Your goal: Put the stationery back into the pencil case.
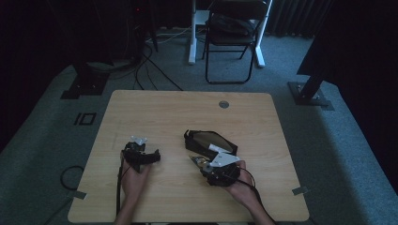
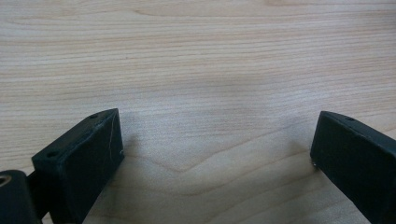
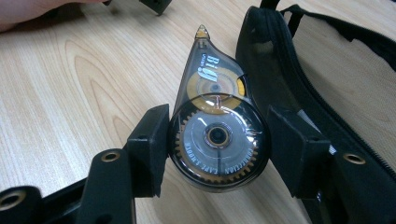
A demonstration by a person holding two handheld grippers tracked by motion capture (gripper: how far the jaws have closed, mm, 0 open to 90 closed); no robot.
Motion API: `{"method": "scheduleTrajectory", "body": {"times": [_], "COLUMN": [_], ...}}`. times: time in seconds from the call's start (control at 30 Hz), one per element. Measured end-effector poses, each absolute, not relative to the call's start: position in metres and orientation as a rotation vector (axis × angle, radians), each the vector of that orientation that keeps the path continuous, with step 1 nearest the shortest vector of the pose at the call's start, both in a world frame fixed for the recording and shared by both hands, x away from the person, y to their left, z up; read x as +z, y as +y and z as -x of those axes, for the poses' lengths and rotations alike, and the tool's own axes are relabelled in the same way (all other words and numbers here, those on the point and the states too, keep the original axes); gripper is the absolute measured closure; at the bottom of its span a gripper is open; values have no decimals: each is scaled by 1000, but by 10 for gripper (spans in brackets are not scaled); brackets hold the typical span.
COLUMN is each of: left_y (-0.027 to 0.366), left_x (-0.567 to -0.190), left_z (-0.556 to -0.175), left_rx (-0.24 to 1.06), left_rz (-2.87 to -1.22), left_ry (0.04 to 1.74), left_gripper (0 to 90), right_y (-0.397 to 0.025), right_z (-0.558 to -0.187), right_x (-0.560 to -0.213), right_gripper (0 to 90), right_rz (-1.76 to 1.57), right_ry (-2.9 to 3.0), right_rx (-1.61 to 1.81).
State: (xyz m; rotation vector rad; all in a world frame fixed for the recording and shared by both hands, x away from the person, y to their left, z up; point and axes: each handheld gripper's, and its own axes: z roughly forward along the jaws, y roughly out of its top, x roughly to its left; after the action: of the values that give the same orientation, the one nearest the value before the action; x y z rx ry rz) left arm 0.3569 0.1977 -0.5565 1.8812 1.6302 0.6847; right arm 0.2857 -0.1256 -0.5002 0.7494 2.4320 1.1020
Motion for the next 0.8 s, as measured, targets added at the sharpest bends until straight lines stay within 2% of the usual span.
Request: {"method": "scheduleTrajectory", "body": {"times": [0.8], "left_y": [198], "left_x": [-556], "left_z": [-357], "left_rx": [685], "left_rz": [-1881], "left_ry": [1630], "left_gripper": [27], "right_y": [-130], "right_z": [-280], "right_x": [-485], "right_gripper": [417], "right_rz": [-719], "right_ry": [2404], "right_rx": [1132]}}
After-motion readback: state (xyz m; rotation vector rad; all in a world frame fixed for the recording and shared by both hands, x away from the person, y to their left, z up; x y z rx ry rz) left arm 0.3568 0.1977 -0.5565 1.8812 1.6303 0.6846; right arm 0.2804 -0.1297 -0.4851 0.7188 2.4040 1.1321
